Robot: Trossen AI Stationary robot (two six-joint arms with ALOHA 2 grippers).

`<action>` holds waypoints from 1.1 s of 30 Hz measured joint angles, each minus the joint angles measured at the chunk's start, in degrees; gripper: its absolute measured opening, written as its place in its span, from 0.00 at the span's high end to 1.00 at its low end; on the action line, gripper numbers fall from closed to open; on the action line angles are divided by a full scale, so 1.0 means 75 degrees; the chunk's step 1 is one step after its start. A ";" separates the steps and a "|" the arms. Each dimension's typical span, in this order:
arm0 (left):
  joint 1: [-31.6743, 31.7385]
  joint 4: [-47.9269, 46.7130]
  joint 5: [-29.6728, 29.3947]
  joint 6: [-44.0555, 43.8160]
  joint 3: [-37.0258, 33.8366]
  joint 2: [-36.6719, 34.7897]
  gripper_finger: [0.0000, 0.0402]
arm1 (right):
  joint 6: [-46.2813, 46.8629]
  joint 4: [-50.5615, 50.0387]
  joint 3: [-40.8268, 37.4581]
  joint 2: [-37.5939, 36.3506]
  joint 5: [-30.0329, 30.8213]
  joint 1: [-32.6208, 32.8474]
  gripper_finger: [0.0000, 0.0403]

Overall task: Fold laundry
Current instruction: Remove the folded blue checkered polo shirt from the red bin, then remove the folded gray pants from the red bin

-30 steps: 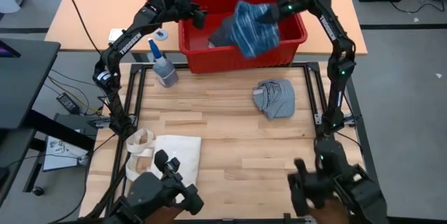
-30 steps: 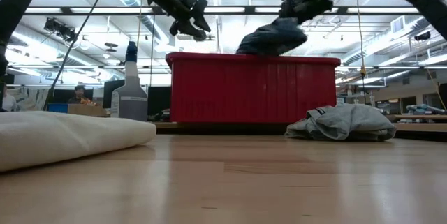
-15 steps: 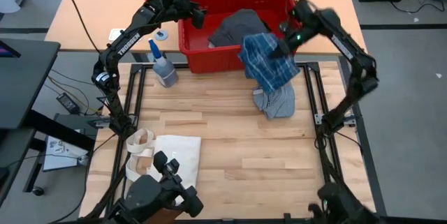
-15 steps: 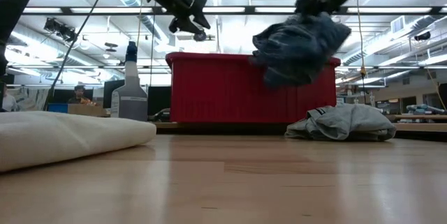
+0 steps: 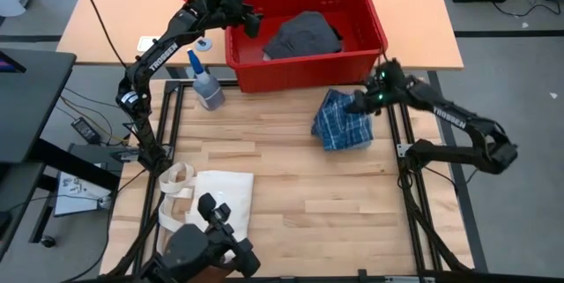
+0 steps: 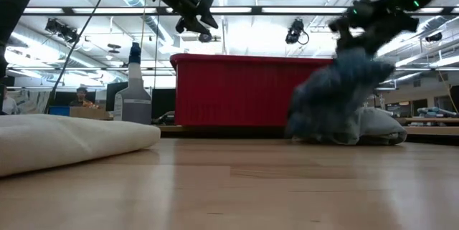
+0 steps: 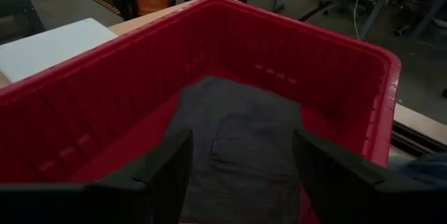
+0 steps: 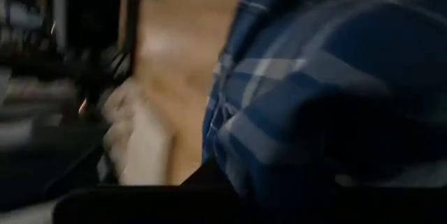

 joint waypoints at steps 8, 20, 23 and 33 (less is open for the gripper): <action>-0.0085 -0.0009 0.0000 0.0213 -0.0001 0.0003 0.37 | 0.0358 0.1304 -0.1791 -0.0015 0.0705 -0.0158 0.60; -0.0077 -0.0056 0.0242 0.0228 0.0000 0.0003 0.37 | -0.0047 -0.2671 0.0438 -0.0003 0.2925 -0.0249 0.30; -0.0077 -0.0054 0.0242 0.0226 0.0000 0.0006 0.37 | -0.0527 -0.3913 0.1508 0.0003 0.4175 -0.0259 0.32; -0.0453 0.1026 0.0460 -0.0044 0.0000 0.0472 0.37 | -0.1394 -0.2081 0.4390 0.0604 0.4866 -0.0286 0.33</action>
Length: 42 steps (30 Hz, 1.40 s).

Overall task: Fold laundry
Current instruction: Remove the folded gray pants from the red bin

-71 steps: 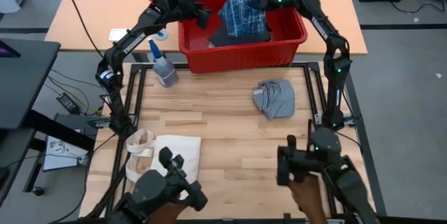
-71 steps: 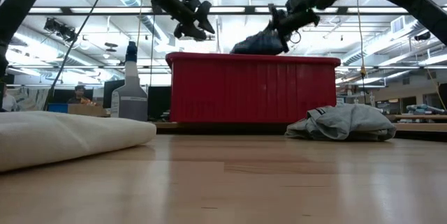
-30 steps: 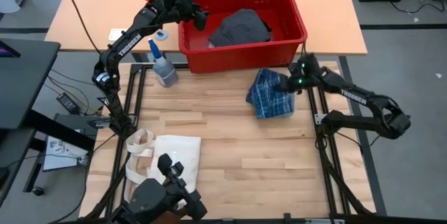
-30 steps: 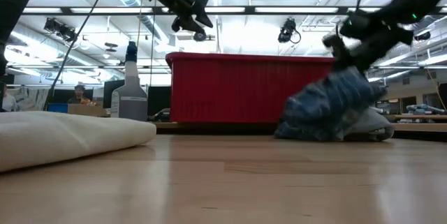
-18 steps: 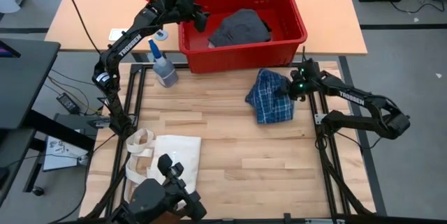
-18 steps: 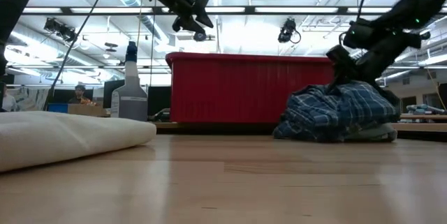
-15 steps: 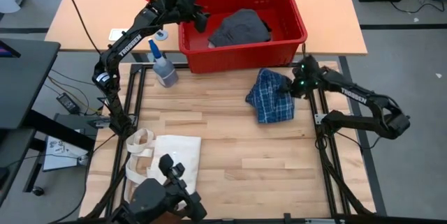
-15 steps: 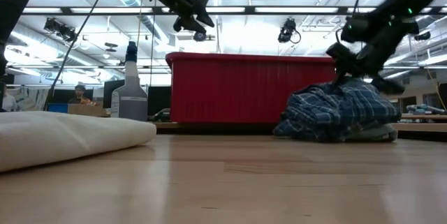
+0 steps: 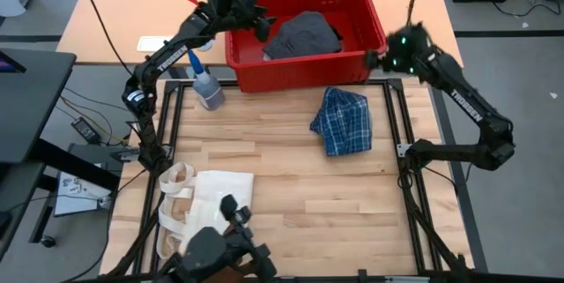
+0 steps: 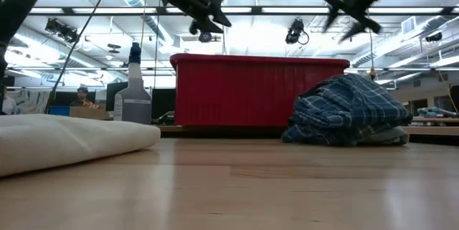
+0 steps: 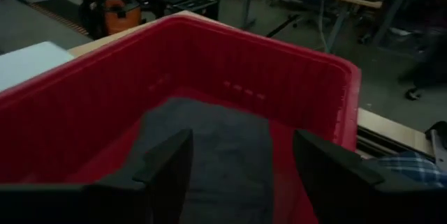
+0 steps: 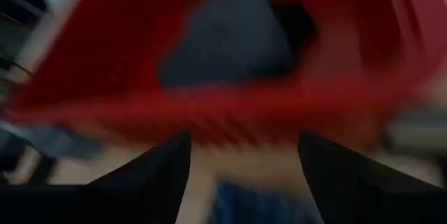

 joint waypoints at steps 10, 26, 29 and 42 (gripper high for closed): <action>0.0106 0.1200 0.1278 -0.1316 -0.0001 0.1308 0.38 | -0.1385 0.1930 0.3285 0.3539 -0.1363 -0.0416 0.33; 0.0128 0.0544 0.0516 -0.0660 0.0000 0.2143 0.50 | -0.2742 0.1319 0.7487 0.8454 -0.2735 -0.1104 0.33; 0.0134 0.0559 0.0178 -0.0640 0.0000 0.2454 0.51 | -0.2796 0.1274 0.7487 0.8880 -0.2998 -0.1211 0.32; 0.0113 -0.0398 0.0027 -0.0692 0.0003 0.2957 0.51 | -0.3583 -0.0867 0.7499 0.9077 -0.1676 -0.1241 0.23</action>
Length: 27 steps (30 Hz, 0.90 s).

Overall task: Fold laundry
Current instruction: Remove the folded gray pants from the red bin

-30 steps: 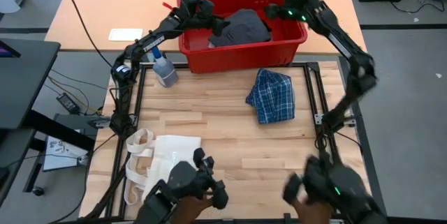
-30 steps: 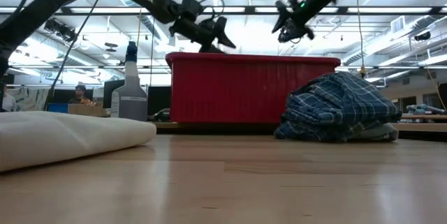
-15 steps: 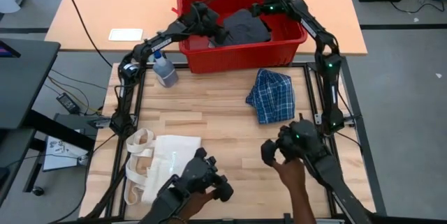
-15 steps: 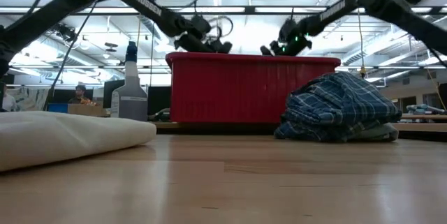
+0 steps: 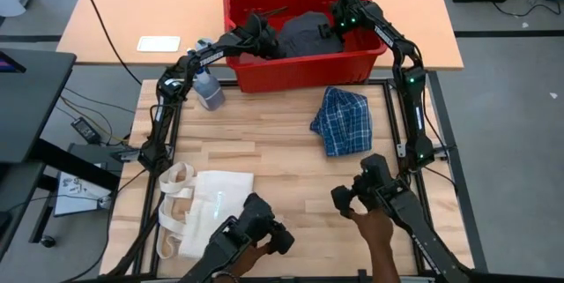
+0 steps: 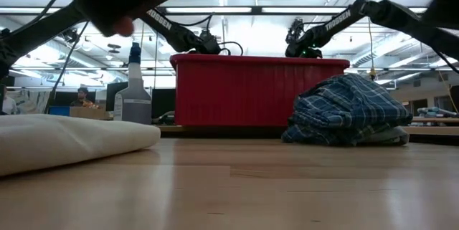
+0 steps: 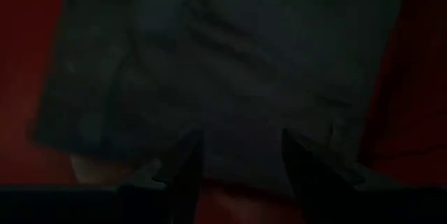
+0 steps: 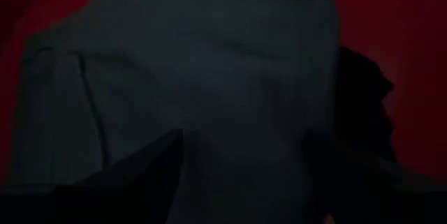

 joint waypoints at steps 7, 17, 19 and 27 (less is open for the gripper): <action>-0.0012 -0.0546 -0.0029 -0.0120 0.0006 0.0001 0.51 | 0.0194 -0.1042 -0.0006 -0.0131 -0.0079 -0.0181 0.23; 0.0016 -0.0553 0.0023 -0.0120 0.0003 0.0001 0.51 | 0.0183 -0.1464 0.0000 -0.0847 0.0765 0.0003 0.24; 0.0015 -0.0539 0.0026 -0.0161 0.0003 0.0001 0.51 | 0.0188 -0.1531 -0.0014 -0.0704 0.0593 0.0000 0.24; 0.0010 -0.0591 0.0027 -0.0380 -0.0003 0.0001 0.51 | 0.0218 -0.1435 -0.0047 -0.0103 0.0954 -0.0007 0.27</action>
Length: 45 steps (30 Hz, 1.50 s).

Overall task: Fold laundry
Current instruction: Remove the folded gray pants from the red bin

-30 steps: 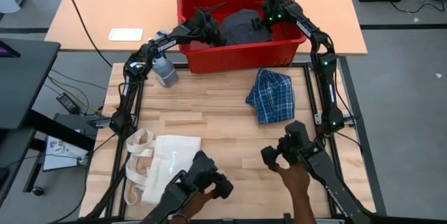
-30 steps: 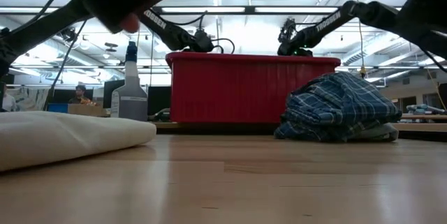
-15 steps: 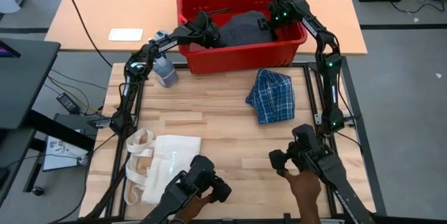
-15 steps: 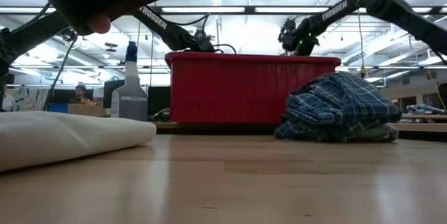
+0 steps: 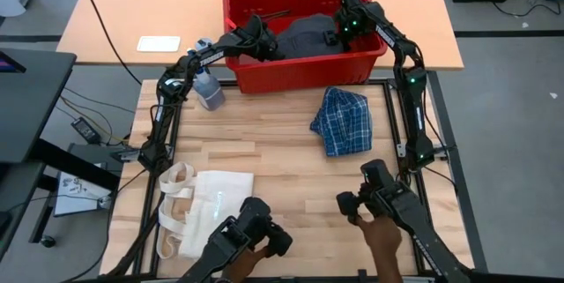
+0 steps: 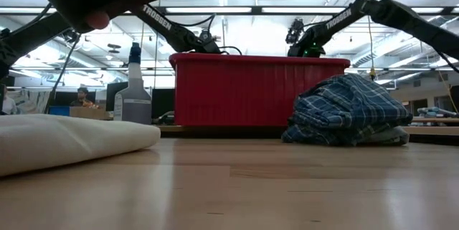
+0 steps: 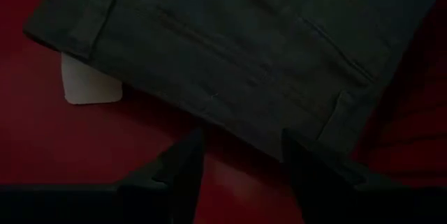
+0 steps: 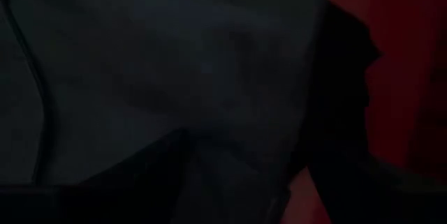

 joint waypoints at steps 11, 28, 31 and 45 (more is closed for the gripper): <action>0.0002 -0.0055 -0.0001 -0.0140 0.0000 0.0000 0.51 | 0.0123 0.1228 -0.0895 -0.0025 -0.1504 -0.0107 0.27; 0.0012 -0.0069 -0.0006 -0.0173 -0.0003 0.0000 0.51 | 0.2163 0.2091 -0.0752 -0.0190 -0.5241 0.0546 0.36; 0.0012 -0.0061 -0.0009 -0.0209 -0.0003 0.0000 0.51 | 0.2496 0.2074 -0.0429 -0.0382 -0.5216 0.0590 0.36; 0.0012 0.0041 0.0002 -0.0207 -0.0003 -0.0003 0.51 | 0.2262 0.2289 -0.0507 -0.0532 -0.3670 0.0721 0.36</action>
